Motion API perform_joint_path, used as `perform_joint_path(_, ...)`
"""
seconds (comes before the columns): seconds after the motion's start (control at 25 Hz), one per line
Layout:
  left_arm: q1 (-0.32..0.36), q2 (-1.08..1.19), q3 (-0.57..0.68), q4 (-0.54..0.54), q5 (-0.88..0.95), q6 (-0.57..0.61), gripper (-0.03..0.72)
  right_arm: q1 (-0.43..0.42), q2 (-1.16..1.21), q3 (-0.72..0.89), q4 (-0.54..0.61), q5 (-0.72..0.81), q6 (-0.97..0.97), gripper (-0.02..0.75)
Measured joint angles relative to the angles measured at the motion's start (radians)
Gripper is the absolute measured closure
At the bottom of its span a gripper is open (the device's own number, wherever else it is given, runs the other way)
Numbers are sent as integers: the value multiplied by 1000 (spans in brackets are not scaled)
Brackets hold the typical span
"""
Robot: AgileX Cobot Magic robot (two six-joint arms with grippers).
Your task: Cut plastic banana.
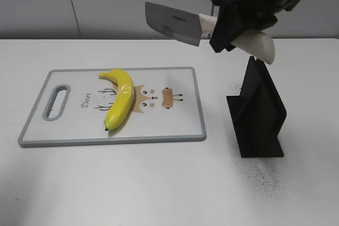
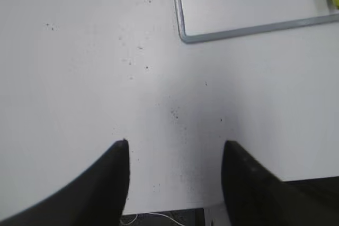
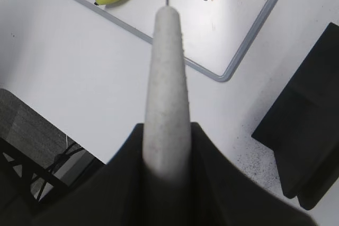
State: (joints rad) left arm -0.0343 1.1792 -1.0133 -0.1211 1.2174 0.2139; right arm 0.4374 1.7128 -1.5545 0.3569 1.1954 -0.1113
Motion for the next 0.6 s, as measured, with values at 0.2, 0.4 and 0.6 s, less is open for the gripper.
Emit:
perform_joint_path(0.2,0,-151,99,0,1,0,180,0,-122,177,1,-108,4,580)
perform_joint_path(0.4,0,-294,180,2,-10,0,181,0,-231,342,-13,-190,23,580)
perform_joint_path(0.6,0,-435,265,4,-53,0,181,0,-320,465,-24,-280,58,580)
